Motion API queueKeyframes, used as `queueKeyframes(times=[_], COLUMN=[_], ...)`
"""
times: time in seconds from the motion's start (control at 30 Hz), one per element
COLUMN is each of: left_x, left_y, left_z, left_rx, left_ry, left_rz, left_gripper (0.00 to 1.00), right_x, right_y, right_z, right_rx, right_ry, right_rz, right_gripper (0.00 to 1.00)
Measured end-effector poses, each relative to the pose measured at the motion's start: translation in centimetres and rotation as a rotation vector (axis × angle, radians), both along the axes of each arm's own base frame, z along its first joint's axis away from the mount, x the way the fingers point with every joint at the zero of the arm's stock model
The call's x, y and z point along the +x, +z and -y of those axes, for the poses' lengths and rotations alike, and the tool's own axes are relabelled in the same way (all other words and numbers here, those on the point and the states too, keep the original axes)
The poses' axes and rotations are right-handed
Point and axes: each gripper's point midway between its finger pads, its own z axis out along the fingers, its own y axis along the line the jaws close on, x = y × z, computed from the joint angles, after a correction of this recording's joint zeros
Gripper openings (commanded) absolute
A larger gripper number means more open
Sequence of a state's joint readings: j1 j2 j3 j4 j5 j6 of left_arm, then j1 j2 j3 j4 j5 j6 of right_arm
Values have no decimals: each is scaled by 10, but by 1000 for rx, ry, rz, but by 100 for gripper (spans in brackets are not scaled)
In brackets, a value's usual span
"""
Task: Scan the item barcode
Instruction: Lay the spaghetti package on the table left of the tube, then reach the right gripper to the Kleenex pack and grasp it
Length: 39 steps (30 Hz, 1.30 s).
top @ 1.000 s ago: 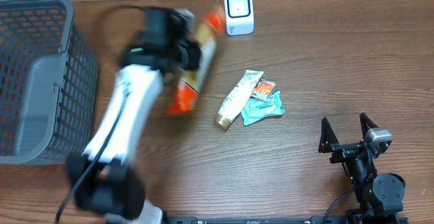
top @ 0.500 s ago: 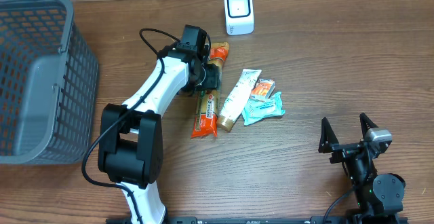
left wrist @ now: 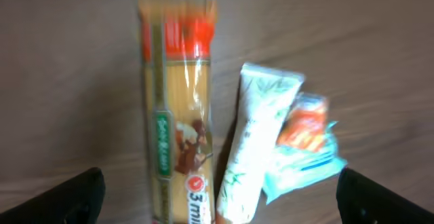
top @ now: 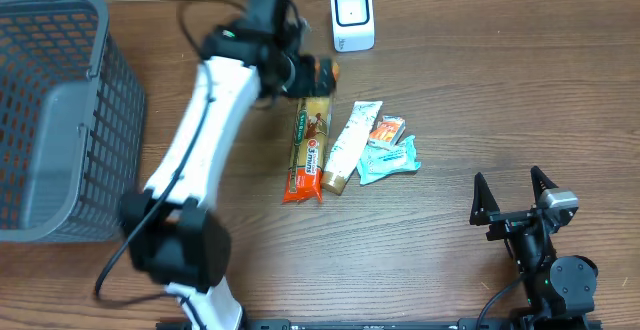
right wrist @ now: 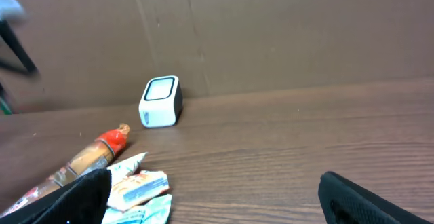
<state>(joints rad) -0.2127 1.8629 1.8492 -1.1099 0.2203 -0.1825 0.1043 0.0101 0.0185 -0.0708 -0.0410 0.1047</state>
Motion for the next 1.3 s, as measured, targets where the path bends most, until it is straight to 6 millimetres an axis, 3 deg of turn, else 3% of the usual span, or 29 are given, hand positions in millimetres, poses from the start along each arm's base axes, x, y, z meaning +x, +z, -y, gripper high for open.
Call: queueKeyframes(times=[0.13,0.23,0.37,0.47,0.6,0.73,0.83,1.03,1.13,1.23,1.3], left_x=[-5,-16,-22,-22,-21,-21,-21,-21,-21,-20,-21], left_y=[72,97,92,82,79,79,79,78,78,78,78], left_z=[-31,-66,-110,-128,-133,-134,-135,-135,-136,-136,-136], left_rx=[-14,24,110,146,163,168,172,174,175,175,174], left_ry=[38,112,218,259,271,274,276,277,277,277,277], left_rz=[159,207,172,140,131,131,131,130,130,130,130], left_gripper=[100,100,100,100,100,100,100,100,99,100,100], right_x=[-1,-3,-6,-8,-7,7,20,53,78,103,113], right_y=[16,19,11,24,65,102,108,95,75,50,25], right_z=[-2,-12,-25,-35,-47,-63,-79,-115,-141,-153,-156], right_rx=[6,11,25,32,40,59,93,111,84,89,98], right_ry=[11,69,152,209,280,369,447,539,589,594,580], right_rz=[63,75,14,-38,-90,-232,-431,-793,-897,-944,-1007], right_gripper=[100,100,100,100,100,100,100,100,100,99,90])
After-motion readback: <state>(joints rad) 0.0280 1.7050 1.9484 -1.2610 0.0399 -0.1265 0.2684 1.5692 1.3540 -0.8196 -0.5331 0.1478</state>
